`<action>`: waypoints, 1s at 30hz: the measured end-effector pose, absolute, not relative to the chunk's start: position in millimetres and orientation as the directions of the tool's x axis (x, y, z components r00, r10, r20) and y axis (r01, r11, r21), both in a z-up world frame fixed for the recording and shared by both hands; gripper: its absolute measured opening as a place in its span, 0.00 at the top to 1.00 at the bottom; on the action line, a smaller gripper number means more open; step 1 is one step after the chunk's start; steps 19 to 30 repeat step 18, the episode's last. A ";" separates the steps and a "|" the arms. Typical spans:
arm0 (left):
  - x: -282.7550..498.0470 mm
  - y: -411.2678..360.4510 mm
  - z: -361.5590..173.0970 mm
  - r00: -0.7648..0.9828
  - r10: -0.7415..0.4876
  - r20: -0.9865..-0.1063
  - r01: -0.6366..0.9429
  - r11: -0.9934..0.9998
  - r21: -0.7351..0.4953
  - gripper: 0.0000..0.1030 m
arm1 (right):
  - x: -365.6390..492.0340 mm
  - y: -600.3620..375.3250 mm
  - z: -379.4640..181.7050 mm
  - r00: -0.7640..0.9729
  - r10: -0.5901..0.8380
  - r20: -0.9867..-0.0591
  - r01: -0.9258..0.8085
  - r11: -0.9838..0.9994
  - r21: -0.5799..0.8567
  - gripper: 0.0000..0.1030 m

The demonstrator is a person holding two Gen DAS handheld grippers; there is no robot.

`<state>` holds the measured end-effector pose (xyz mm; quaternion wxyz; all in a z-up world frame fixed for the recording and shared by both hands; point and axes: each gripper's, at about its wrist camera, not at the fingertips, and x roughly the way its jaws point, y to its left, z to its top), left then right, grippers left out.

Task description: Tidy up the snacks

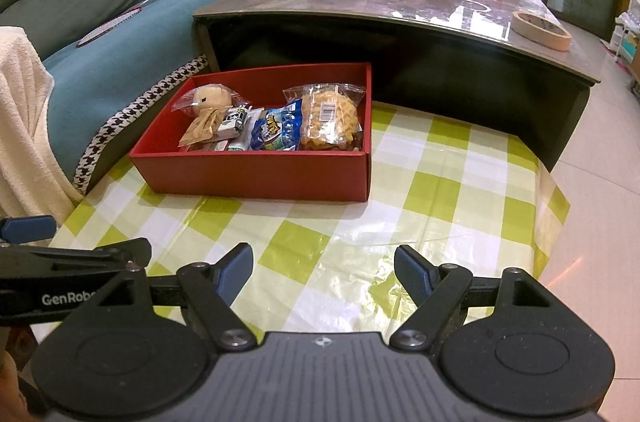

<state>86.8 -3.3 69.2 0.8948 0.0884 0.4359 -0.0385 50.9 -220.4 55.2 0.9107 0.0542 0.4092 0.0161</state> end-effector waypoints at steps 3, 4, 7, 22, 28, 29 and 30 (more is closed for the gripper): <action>86.1 -3.5 69.7 0.619 0.008 -0.785 0.146 0.981 0.126 0.03 | 50.9 -220.4 55.3 0.664 0.074 -0.744 0.015 0.994 0.112 0.19; 86.1 -3.8 69.8 0.620 0.009 -0.785 0.147 0.981 0.127 0.03 | 51.1 -220.5 55.2 0.664 0.074 -0.744 0.015 0.994 0.112 0.19; 85.8 -3.8 70.1 0.621 0.008 -0.784 0.146 0.981 0.126 0.03 | 50.9 -220.4 55.4 0.665 0.075 -0.743 0.014 0.994 0.113 0.19; 84.1 -5.0 72.5 0.637 0.009 -0.771 0.142 0.981 0.129 0.03 | 51.2 -223.4 56.6 0.667 0.076 -0.741 0.022 0.992 0.121 0.15; 84.1 -5.0 72.5 0.637 0.009 -0.771 0.142 0.981 0.129 0.03 | 51.2 -223.4 56.6 0.667 0.076 -0.741 0.022 0.992 0.121 0.15; 84.1 -5.0 72.5 0.637 0.009 -0.771 0.142 0.981 0.129 0.03 | 51.2 -223.4 56.6 0.667 0.076 -0.741 0.022 0.992 0.121 0.15; 84.1 -5.0 72.5 0.637 0.009 -0.771 0.142 0.981 0.129 0.03 | 51.2 -223.4 56.6 0.667 0.076 -0.741 0.022 0.992 0.121 0.15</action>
